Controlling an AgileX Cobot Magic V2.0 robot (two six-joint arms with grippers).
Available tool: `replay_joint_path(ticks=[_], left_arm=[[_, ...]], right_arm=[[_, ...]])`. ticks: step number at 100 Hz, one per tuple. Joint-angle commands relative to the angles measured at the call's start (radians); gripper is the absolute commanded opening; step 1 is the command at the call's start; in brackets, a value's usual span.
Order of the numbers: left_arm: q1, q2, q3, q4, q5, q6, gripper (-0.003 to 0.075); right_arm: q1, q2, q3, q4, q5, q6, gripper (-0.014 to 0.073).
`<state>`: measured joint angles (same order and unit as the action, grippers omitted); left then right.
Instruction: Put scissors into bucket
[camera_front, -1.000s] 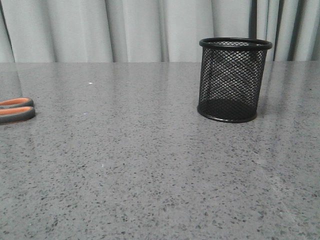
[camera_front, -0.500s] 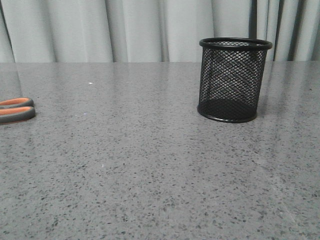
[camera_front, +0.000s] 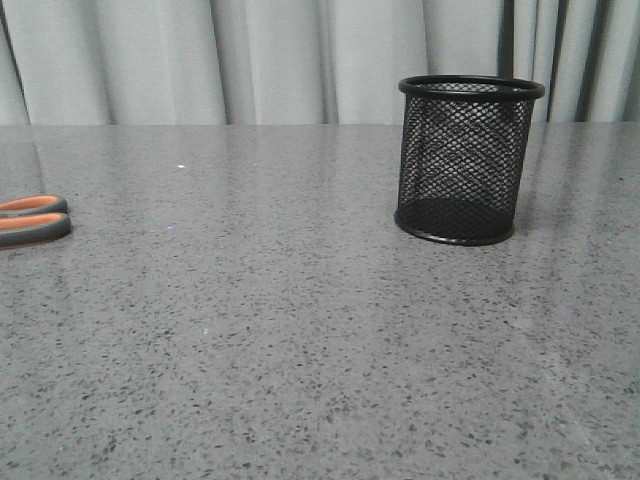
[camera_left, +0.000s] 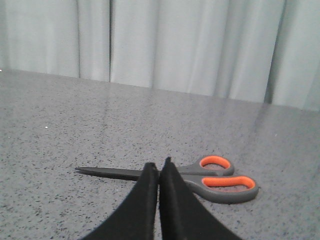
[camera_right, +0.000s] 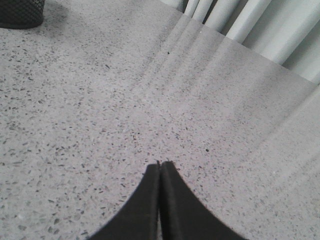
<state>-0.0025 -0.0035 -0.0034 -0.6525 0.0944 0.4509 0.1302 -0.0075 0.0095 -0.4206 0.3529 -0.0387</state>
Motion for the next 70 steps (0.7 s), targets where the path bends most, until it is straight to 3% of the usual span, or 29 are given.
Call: replay_joint_path(ticks=[1, 13, 27, 54, 64, 70], left_arm=[[-0.007, -0.025, 0.028, -0.073, -0.071, -0.011, -0.0021], [-0.007, -0.025, 0.028, -0.090, -0.079, -0.011, -0.0021], [-0.007, -0.025, 0.028, -0.305, -0.088, -0.011, -0.0021], [-0.007, -0.025, 0.028, -0.444, -0.082, -0.011, -0.0021], [-0.007, -0.025, 0.028, -0.504, -0.082, -0.011, -0.0021], [-0.007, -0.025, 0.028, -0.541, -0.082, -0.011, -0.0020]], right_arm=[[-0.004, -0.024, 0.016, -0.054, -0.054, -0.003, -0.0045], [-0.004, -0.024, 0.016, -0.110, -0.180, -0.003, -0.0045], [-0.004, -0.024, 0.016, -0.064, -0.383, -0.003, -0.0045], [-0.004, -0.024, 0.016, 0.470, -0.752, 0.010, -0.0045], [-0.004, -0.024, 0.016, 0.606, -0.835, 0.249, -0.0046], [-0.004, -0.022, 0.016, 0.689, -0.800, 0.276, -0.0045]])
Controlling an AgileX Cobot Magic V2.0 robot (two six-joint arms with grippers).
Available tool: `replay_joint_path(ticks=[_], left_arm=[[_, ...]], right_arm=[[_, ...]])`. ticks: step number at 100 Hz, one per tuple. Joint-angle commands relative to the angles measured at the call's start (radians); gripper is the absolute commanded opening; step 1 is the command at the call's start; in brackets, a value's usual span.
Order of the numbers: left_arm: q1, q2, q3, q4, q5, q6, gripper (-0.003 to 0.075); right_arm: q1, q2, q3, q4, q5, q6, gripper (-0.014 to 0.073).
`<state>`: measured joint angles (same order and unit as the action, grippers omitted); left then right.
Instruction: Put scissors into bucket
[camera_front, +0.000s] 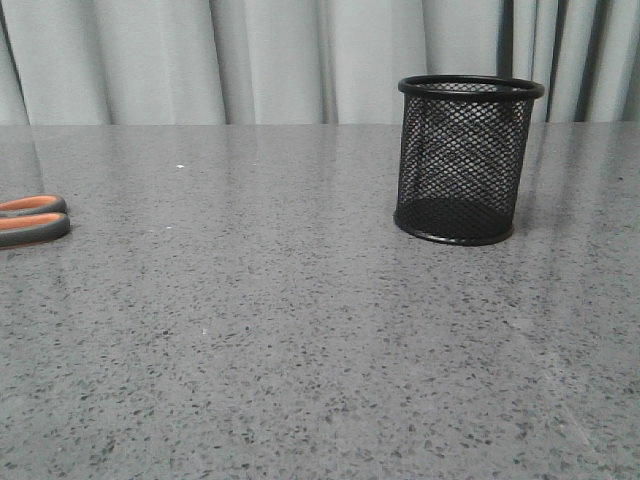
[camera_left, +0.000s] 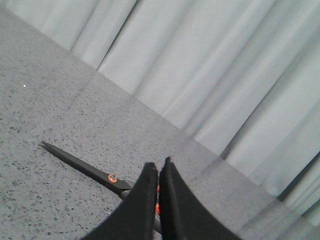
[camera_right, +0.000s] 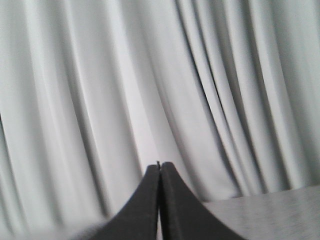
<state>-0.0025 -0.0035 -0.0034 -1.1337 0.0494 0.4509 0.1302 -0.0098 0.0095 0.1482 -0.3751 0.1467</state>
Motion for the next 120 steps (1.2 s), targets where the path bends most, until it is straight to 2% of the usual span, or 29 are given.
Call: replay_joint_path(ticks=[1, 9, 16, 33, 39, 50, 60, 68, 77, 88, 93, 100, 108, 115, 120], left_arm=[[-0.007, -0.025, 0.028, -0.064, -0.035, -0.011, -0.0020], [-0.007, -0.025, 0.021, -0.104, -0.033, -0.011, -0.0020], [-0.007, -0.025, 0.012, -0.110, -0.027, -0.011, -0.0020], [-0.008, -0.017, -0.049, -0.094, 0.016, -0.011, -0.0020], [-0.008, 0.002, -0.081, -0.088, 0.067, -0.011, -0.0020], [-0.008, 0.077, -0.149, -0.052, 0.207, 0.010, -0.0020], [-0.008, 0.183, -0.242, -0.030, 0.314, 0.136, -0.0020], [-0.008, 0.295, -0.330, -0.030, 0.393, 0.272, -0.0020], [-0.020, 0.415, -0.442, -0.027, 0.484, 0.432, -0.0020], [-0.072, 0.524, -0.565, 0.017, 0.519, 0.502, -0.0015], [-0.087, 0.582, -0.621, 0.090, 0.553, 0.524, 0.0014], [-0.101, 0.649, -0.700, 0.235, 0.605, 0.525, 0.0097], [-0.143, 0.710, -0.778, 0.420, 0.623, 0.525, 0.0265], [-0.194, 0.764, -0.840, 0.555, 0.623, 0.523, 0.0412], [-0.239, 0.805, -0.882, 0.667, 0.640, 0.521, 0.0470]], right_arm=[[-0.004, -0.017, 0.016, 0.133, -0.062, 0.090, -0.0045], [-0.004, -0.009, 0.016, 0.336, 0.078, 0.090, -0.0045], [-0.004, 0.002, 0.014, 0.483, 0.134, 0.090, -0.0045], [-0.004, 0.055, -0.062, 0.506, 0.119, 0.088, -0.0045], [-0.004, 0.085, -0.125, 0.472, 0.164, 0.086, -0.0045], [-0.002, 0.156, -0.270, 0.259, 0.375, 0.087, -0.0045], [-0.002, 0.231, -0.424, 0.117, 0.595, 0.084, -0.0046], [-0.002, 0.291, -0.516, 0.071, 0.739, 0.040, -0.0046], [-0.002, 0.361, -0.601, 0.062, 0.867, -0.067, -0.0046], [-0.002, 0.427, -0.656, 0.062, 0.918, -0.118, -0.0045], [-0.002, 0.444, -0.667, 0.062, 0.912, -0.118, -0.0045], [-0.002, 0.460, -0.676, 0.064, 0.912, -0.118, -0.0045], [-0.002, 0.467, -0.678, 0.064, 0.912, -0.118, -0.0036], [-0.002, 0.467, -0.678, 0.075, 0.912, -0.118, 0.0027], [-0.002, 0.469, -0.678, 0.079, 0.912, -0.118, 0.0121]])
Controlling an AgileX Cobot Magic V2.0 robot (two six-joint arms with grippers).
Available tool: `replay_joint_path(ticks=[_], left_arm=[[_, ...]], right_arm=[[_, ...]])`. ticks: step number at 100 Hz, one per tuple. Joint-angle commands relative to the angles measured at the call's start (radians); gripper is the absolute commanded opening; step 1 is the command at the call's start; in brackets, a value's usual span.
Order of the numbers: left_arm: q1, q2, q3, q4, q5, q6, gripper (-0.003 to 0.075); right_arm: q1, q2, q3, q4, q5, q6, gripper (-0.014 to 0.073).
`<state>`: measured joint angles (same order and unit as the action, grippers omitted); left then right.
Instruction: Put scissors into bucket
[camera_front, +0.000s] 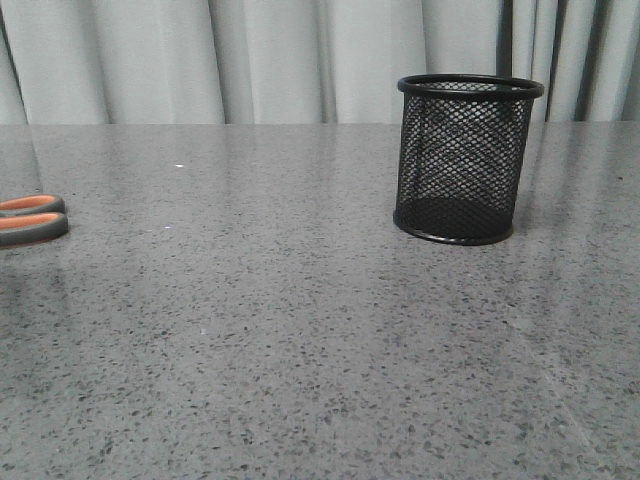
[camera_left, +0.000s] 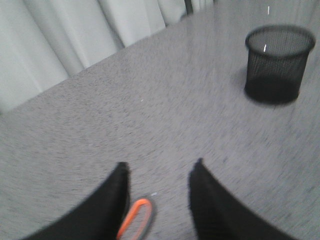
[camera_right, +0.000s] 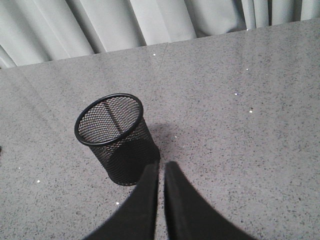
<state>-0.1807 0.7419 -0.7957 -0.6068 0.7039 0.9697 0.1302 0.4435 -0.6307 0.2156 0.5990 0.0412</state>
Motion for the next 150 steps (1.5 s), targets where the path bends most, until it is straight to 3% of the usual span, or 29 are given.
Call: replay_joint_path(ticks=[1, 12, 19, 30, 49, 65, 81, 96, 107, 129, 136, 144, 150], left_arm=[[-0.067, 0.072, -0.103, 0.158, -0.011, 0.002, 0.0475], [-0.180, 0.174, -0.190, 0.418, 0.075, -0.007, 0.0447], [-0.262, 0.248, -0.227, 0.561, 0.100, -0.016, 0.0393], [-0.376, 0.364, -0.274, 0.745, 0.119, -0.034, 0.0329], [-0.413, 0.526, -0.400, 0.760, 0.165, -0.034, 0.0335], [-0.368, 0.565, -0.492, 0.717, 0.187, -0.036, 0.0334], [-0.251, 0.561, -0.508, 0.696, 0.204, -0.083, 0.0333], [-0.110, 0.550, -0.506, 0.694, 0.070, -0.176, 0.0333], [-0.067, 0.549, -0.506, 0.694, 0.008, -0.181, 0.0333], [-0.063, 0.569, -0.506, 0.823, 0.112, -0.181, 0.0341], [-0.063, 0.599, -0.506, 0.886, 0.165, -0.170, 0.0386], [-0.049, 0.649, -0.506, 0.872, 0.232, -0.151, 0.0459], [-0.039, 0.683, -0.506, 0.859, 0.293, -0.129, 0.0473]], right_arm=[[-0.002, 0.016, -0.038, 0.013, -0.062, -0.013, 0.0135], [-0.002, 0.018, -0.038, 0.021, -0.062, -0.013, 0.0353], [-0.002, 0.020, -0.038, 0.021, -0.064, -0.013, 0.0423], [-0.002, 0.020, -0.038, 0.023, -0.081, -0.013, 0.0426], [0.043, 0.020, -0.038, 0.023, -0.131, -0.013, 0.0426], [0.094, 0.022, -0.038, -0.008, -0.171, -0.013, 0.0426], [0.134, 0.022, -0.038, -0.047, -0.203, -0.013, 0.0426], [0.148, 0.022, -0.038, -0.053, -0.222, -0.013, 0.0426], [0.148, 0.022, -0.038, -0.055, -0.239, -0.013, 0.0426], [0.148, 0.022, -0.034, -0.055, -0.258, -0.013, 0.0426], [0.148, 0.022, -0.022, -0.055, -0.277, -0.013, 0.0426], [0.148, 0.022, -0.008, -0.055, -0.300, -0.013, 0.0426], [0.148, 0.022, 0.005, -0.055, -0.308, -0.013, 0.0426]])
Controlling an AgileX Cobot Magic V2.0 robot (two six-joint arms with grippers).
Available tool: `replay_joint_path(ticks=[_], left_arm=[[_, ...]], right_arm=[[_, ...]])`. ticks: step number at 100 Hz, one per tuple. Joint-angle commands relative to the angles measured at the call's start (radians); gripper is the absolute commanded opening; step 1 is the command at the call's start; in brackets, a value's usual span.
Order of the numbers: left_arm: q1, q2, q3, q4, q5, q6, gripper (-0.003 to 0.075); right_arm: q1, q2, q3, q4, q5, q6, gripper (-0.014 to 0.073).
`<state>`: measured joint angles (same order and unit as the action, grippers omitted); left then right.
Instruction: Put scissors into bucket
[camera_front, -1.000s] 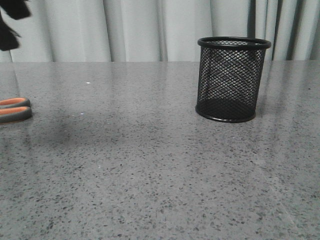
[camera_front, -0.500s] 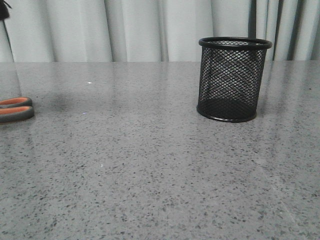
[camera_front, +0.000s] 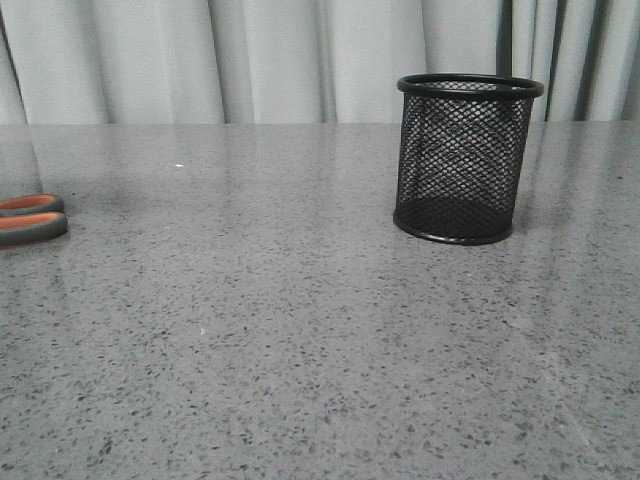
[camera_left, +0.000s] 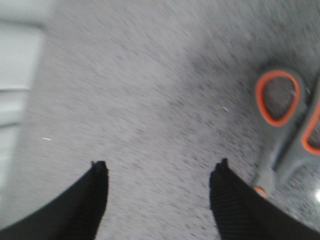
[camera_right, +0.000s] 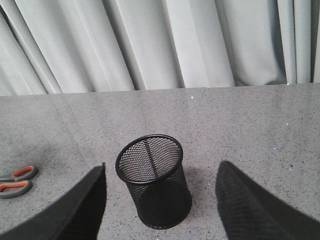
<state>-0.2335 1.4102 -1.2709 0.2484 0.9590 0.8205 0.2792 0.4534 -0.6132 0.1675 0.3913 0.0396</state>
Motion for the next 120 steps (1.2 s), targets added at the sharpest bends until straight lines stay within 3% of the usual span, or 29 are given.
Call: replay_joint_path(ticks=[1, 9, 29, 38, 65, 90, 120], left_arm=[[0.016, 0.021, -0.030, 0.004, 0.046, 0.028, 0.0472], [0.037, 0.042, -0.030, -0.042, 0.099, 0.099, 0.0472], [0.158, 0.044, -0.041, -0.235, 0.179, 0.497, 0.0472], [0.217, 0.046, -0.041, -0.348, 0.186, 0.610, 0.0472], [0.209, 0.092, -0.041, -0.460, 0.188, 0.702, 0.0472], [0.154, 0.163, -0.041, -0.444, 0.208, 0.704, 0.0472], [0.159, 0.208, -0.042, -0.390, 0.208, 0.704, 0.0472]], right_arm=[[-0.001, 0.012, -0.012, -0.007, -0.104, -0.011, 0.0426], [-0.001, 0.012, 0.003, -0.007, -0.109, -0.011, 0.0426], [-0.001, 0.012, 0.012, -0.007, -0.121, -0.011, 0.0426], [-0.001, 0.012, 0.012, -0.007, -0.131, -0.011, 0.0426], [-0.001, 0.012, 0.012, -0.007, -0.153, -0.011, 0.0426], [-0.001, 0.012, 0.012, -0.007, -0.151, -0.011, 0.0426], [-0.001, 0.012, 0.012, -0.007, -0.142, -0.011, 0.0426]])
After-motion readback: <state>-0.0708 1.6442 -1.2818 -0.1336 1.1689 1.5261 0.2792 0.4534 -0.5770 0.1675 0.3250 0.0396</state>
